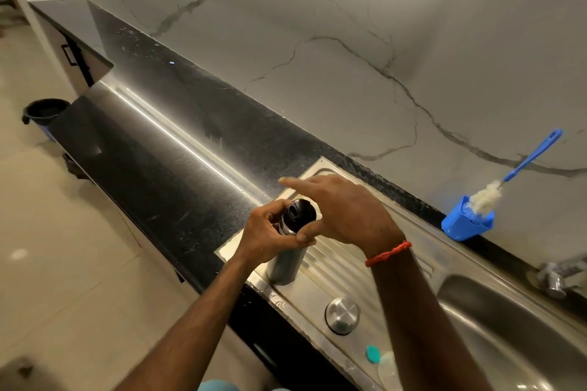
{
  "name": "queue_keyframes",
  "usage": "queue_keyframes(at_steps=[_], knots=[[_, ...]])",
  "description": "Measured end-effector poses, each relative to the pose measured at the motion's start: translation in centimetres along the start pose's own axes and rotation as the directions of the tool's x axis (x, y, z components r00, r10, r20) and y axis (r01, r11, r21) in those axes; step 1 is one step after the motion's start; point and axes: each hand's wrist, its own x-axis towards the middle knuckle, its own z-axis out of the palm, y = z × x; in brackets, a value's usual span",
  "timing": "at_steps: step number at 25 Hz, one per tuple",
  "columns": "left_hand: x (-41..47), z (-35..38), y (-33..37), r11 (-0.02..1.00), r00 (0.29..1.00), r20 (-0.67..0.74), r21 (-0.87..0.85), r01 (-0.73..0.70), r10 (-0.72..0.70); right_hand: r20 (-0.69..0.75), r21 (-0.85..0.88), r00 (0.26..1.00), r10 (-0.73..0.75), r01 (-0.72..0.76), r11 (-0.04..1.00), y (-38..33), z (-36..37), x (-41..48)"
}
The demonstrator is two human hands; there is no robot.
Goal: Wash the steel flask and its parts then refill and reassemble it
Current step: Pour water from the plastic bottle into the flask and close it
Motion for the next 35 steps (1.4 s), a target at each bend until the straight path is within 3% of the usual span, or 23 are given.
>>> queue_keyframes(at_steps=[2,10,18,24,28,31,35], knots=[[0.0,0.0,-0.1,1.0,1.0,-0.009,0.008,-0.004,0.004,0.054,0.102,0.995,-0.088,0.082,0.991,-0.5,0.0,0.1],[0.1,0.1,0.4,0.998,1.0,-0.024,0.058,-0.007,0.008,-0.085,-0.005,0.991,-0.099,0.099,0.995,-0.6,0.9,1.3],[0.0,0.2,-0.2,0.996,0.998,-0.05,0.079,0.035,-0.031,-0.154,0.016,0.988,0.03,-0.028,0.999,-1.2,2.3,1.3],[0.1,-0.2,0.3,0.991,0.998,-0.011,0.116,0.059,-0.058,-0.049,-0.02,0.984,0.173,-0.174,0.985,-2.0,2.2,1.1],[0.6,-0.7,0.2,0.988,0.998,0.049,0.149,0.042,-0.05,0.025,-0.075,0.994,0.109,-0.107,0.991,-1.8,1.3,1.1],[0.6,-0.6,0.0,0.987,0.998,0.055,0.156,0.027,-0.036,0.105,-0.008,0.994,-0.003,0.004,1.0,-1.4,0.4,1.0],[0.3,-0.5,-0.2,0.991,0.998,0.037,0.126,0.048,-0.053,0.076,0.029,0.982,-0.175,0.173,0.984,-0.7,0.0,1.4]])
